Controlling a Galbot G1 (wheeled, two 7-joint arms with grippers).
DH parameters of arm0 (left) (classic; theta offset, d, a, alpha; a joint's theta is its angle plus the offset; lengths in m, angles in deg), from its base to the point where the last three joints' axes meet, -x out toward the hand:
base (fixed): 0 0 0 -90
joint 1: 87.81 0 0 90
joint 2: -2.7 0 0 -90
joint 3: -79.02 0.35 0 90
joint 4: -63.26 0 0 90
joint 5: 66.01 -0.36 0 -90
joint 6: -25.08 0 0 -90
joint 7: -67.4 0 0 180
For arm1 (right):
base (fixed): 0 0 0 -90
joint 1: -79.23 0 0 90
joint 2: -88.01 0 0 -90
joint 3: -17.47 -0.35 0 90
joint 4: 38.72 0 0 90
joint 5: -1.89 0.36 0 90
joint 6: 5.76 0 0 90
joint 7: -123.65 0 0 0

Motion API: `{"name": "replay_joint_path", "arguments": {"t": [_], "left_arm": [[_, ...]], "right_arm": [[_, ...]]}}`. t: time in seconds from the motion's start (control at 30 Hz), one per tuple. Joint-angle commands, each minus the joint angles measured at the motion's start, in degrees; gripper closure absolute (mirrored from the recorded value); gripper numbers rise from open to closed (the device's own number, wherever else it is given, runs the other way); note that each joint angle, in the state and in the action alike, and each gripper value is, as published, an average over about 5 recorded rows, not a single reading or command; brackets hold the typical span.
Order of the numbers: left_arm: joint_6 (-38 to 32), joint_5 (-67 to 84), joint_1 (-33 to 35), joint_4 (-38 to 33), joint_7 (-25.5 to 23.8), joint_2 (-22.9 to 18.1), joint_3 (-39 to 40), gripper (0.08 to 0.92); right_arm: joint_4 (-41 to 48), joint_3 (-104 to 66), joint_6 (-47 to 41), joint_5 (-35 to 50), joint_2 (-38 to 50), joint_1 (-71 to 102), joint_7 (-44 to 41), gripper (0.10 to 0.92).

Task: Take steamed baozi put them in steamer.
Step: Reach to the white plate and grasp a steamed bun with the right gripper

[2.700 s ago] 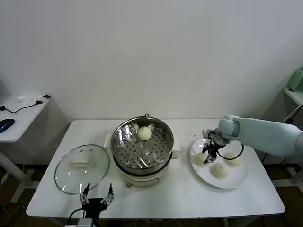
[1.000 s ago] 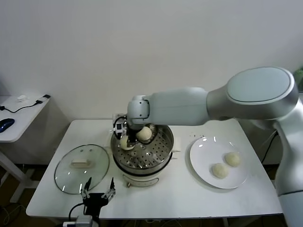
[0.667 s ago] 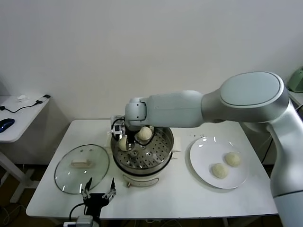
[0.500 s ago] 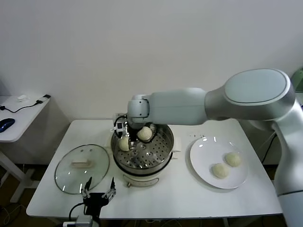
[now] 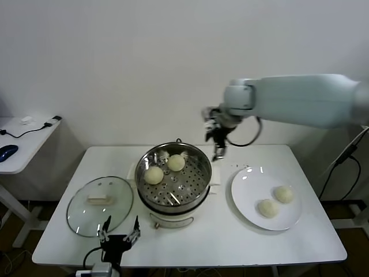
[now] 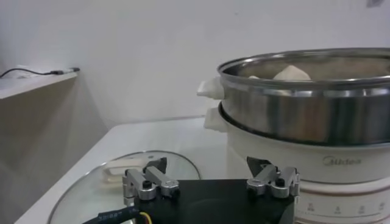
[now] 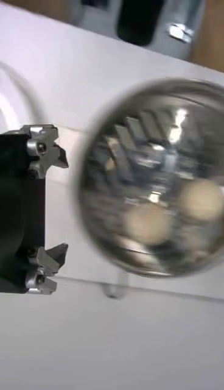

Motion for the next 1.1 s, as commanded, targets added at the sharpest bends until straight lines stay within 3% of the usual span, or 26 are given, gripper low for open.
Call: {"name": "replay_joint_path", "arguments": {"t": [0.03,0.57,1.1], "left_arm": [[0.1,0.0,0.0,0.2,0.0,0.0,-0.2,0.177],[0.2,-0.4,0.4,0.8,0.1,-0.9,-0.4,0.177],[0.6,-0.4,0.9,0.3,0.0,-0.9,-0.8,0.177]], "right_arm": [[-7.4,6.2,2.8,-14.2,21.4,3.1,-3.6,0.202],[0.9,-14.4,-0.7,-22.1,24.1,31.9,2.1,0.203],[7.6,-22.9,-1.0,-23.9,19.0,39.4,3.1,0.203]]}}
